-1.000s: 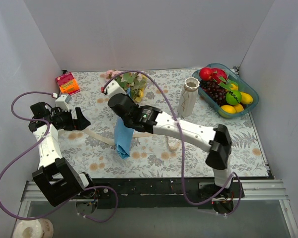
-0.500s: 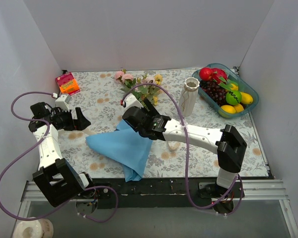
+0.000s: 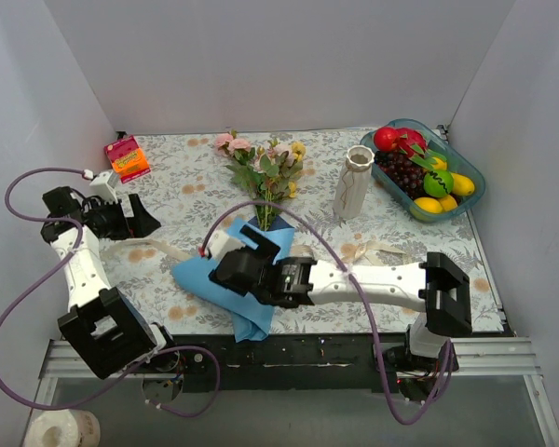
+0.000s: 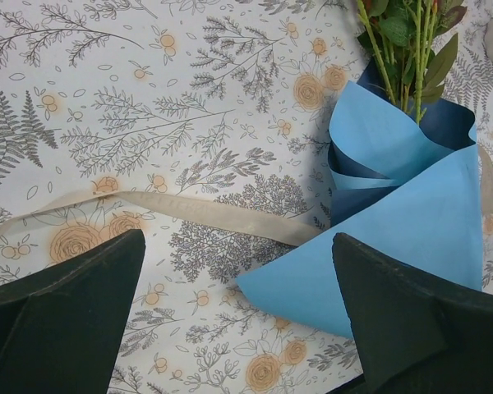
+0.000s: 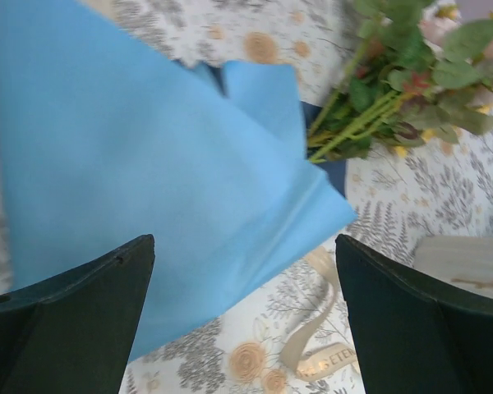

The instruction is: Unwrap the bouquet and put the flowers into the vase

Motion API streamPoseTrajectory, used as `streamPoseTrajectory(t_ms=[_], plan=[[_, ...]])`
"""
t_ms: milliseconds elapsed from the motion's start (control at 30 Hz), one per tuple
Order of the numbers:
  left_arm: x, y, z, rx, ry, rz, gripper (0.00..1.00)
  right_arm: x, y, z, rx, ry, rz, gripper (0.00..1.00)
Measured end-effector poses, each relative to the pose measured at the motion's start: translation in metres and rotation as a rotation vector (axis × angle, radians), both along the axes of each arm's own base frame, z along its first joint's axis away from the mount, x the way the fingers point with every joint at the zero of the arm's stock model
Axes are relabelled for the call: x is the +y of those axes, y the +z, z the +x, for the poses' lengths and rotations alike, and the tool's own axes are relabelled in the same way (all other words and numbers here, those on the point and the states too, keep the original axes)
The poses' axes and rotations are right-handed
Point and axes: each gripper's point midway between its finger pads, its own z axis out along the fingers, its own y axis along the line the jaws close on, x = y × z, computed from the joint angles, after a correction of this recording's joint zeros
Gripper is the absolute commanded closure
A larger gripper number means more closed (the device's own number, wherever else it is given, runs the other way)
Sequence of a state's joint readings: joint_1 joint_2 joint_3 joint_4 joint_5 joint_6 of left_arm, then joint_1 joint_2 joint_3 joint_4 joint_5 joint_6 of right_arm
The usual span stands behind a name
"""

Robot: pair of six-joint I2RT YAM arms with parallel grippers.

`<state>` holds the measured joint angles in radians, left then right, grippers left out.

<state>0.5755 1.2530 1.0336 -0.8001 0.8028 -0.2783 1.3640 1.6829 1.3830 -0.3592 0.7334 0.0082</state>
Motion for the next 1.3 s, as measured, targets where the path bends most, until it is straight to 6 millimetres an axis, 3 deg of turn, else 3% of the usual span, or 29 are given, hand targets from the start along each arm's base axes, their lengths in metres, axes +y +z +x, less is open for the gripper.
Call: streamPoseTrajectory(t_ms=[167,267,367,467,567,667,800,1000,1167,1300], plan=[[0.012,0.008,0.002,-0.002,0.010,-0.010,0.02,0.029,-0.015,-0.073,0.011,0.221,-0.049,0.02],[0.018,0.013,0.004,-0.008,0.013,-0.012,0.02,0.037,-0.024,-0.100,0.006,0.301,-0.080,0.02],[0.019,0.017,0.003,-0.011,0.009,-0.017,0.02,0.042,-0.043,-0.114,-0.006,0.335,-0.133,0.02],[0.018,0.017,0.001,-0.008,0.002,-0.021,0.02,0.045,-0.075,-0.120,-0.013,0.355,-0.223,0.02],[0.016,0.015,-0.001,0.001,-0.005,-0.026,0.02,0.045,-0.100,-0.119,-0.022,0.361,-0.297,0.02],[0.016,0.015,-0.003,0.006,-0.006,-0.029,0.02,0.046,-0.109,-0.113,-0.061,0.346,-0.341,0.02],[0.016,0.014,-0.005,0.009,-0.006,-0.031,0.02,0.054,-0.099,-0.100,-0.148,0.297,-0.353,0.02],[0.015,0.015,-0.006,0.006,-0.012,-0.034,0.02,0.050,-0.056,-0.072,-0.267,0.159,-0.283,0.02],[0.015,0.015,-0.006,0.003,-0.016,-0.034,0.02,0.017,-0.005,-0.041,-0.324,-0.005,-0.179,0.02],[0.014,0.016,-0.006,0.001,-0.018,-0.036,0.02,-0.016,0.020,-0.025,-0.336,-0.131,-0.112,0.02]])
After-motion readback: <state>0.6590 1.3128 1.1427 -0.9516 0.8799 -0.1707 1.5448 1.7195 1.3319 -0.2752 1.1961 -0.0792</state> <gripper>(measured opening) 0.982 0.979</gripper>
